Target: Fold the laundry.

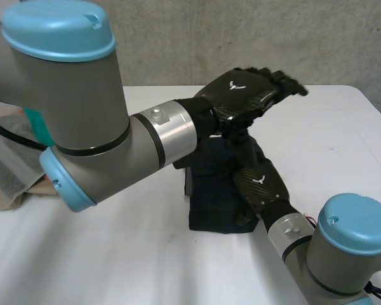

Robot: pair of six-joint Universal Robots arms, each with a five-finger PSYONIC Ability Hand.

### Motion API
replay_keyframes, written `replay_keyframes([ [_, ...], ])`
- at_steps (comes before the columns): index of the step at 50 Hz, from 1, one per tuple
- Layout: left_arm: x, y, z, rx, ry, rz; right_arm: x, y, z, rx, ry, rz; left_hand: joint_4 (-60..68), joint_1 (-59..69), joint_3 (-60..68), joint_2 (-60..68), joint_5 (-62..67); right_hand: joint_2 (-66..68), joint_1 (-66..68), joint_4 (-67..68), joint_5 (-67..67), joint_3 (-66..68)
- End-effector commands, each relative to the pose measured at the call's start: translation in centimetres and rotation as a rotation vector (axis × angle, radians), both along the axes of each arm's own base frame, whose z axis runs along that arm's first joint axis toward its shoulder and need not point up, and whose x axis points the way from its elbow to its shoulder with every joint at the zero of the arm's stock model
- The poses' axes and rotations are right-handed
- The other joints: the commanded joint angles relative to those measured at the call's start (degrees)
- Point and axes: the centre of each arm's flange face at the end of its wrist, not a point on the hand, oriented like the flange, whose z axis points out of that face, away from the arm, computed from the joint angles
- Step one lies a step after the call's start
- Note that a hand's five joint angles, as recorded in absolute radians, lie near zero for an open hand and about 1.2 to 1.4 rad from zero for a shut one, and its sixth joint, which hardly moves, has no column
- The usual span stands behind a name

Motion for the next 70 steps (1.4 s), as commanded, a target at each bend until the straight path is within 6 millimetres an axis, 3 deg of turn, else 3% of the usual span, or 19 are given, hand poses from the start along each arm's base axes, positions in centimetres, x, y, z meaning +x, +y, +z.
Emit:
replay_keyframes([
  [1,0.0,1.6,1.7,-0.058,0.056,-0.025,-1.5,-1.4,1.5,0.145,-0.186,-0.172,-1.4,-0.4,-2.0,-1.4,-2.8,-1.5,-2.3,-1.9,-2.8,-1.8],
  [10,0.1,1.7,1.8,-0.044,0.087,-0.023,-3.4,-3.3,0.7,0.328,-0.317,-0.307,-1.4,-0.4,-2.0,-1.4,-2.8,-1.5,-2.3,-1.9,-2.8,-1.8],
  [24,0.6,0.8,1.5,-0.033,0.088,-0.003,-3.1,-6.2,-2.5,0.374,-0.271,-0.312,-1.4,-0.4,-2.0,-1.4,-2.8,-1.2,-2.0,-1.6,-2.5,-1.5],
  [25,0.6,0.8,1.5,-0.033,0.088,0.000,-3.0,-6.3,-2.6,0.374,-0.270,-0.307,-1.4,-0.4,-2.0,-1.4,-2.8,8.6,7.9,8.3,7.4,8.4],
  [26,0.7,0.8,1.5,-0.030,0.089,0.000,-2.9,-6.4,-2.6,0.367,-0.275,-0.296,-1.4,-0.4,-2.0,-1.4,-2.8,42.4,41.6,42.0,41.1,42.1],
  [27,0.7,0.8,1.5,-0.030,0.089,0.000,-2.8,-6.5,-2.7,0.370,-0.277,-0.290,-1.4,-0.4,-2.0,-1.4,-2.8,61.2,60.5,60.8,59.9,60.9],
  [28,0.7,0.7,1.5,-0.028,0.090,0.002,-2.8,-6.7,-2.6,0.363,-0.284,-0.289,-1.4,-0.4,-2.0,-1.4,-2.8,68.4,67.7,68.0,67.1,68.1],
  [37,0.9,0.5,1.3,-0.024,0.087,0.008,-3.4,-11.0,-1.0,0.262,-0.370,-0.309,-1.4,-0.4,-2.0,-1.4,-2.8,68.5,67.7,68.1,67.2,68.2],
  [41,0.9,0.4,1.4,-0.030,0.092,0.003,-3.8,-14.7,-0.4,0.169,-0.414,-0.325,-1.4,-0.4,-2.0,-1.4,-2.8,68.5,67.7,68.1,67.2,68.2],
  [42,0.8,0.4,1.4,-0.032,0.094,0.001,-4.3,-16.6,-0.3,0.133,-0.426,-0.346,-1.4,-0.4,-2.0,-1.4,-2.8,68.5,67.7,68.1,67.2,68.2],
  [44,0.8,0.4,1.5,-0.034,0.096,0.000,-5.1,-18.5,-0.3,0.105,-0.427,-0.377,-1.4,-0.4,-2.0,-1.4,-2.8,68.5,67.7,68.1,67.2,68.2],
  [49,0.8,0.2,1.5,-0.039,0.102,0.001,-9.2,-24.6,0.3,0.042,-0.409,-0.531,-1.4,-0.4,-2.0,-1.4,-2.8,68.5,67.7,68.1,67.2,68.2],
  [57,0.1,-0.4,1.2,-0.054,0.117,-0.001,-14.8,-31.5,1.8,-0.089,-0.468,-0.687,-1.4,-0.4,-2.0,-1.4,-2.8,68.5,67.7,68.1,67.2,68.2],
  [62,-0.2,-0.9,0.8,-0.046,0.116,0.016,-17.8,-34.0,1.9,-0.156,-0.487,-0.741,-1.4,-0.4,-2.0,-1.4,-2.8,68.5,67.7,68.1,67.2,68.2],
  [70,-0.3,-1.2,-0.4,-0.019,0.094,0.023,-22.8,-35.3,1.0,-0.220,-0.499,-0.808,-1.4,-0.4,-2.0,-1.4,-2.8,68.5,67.7,68.1,67.2,68.2],
])
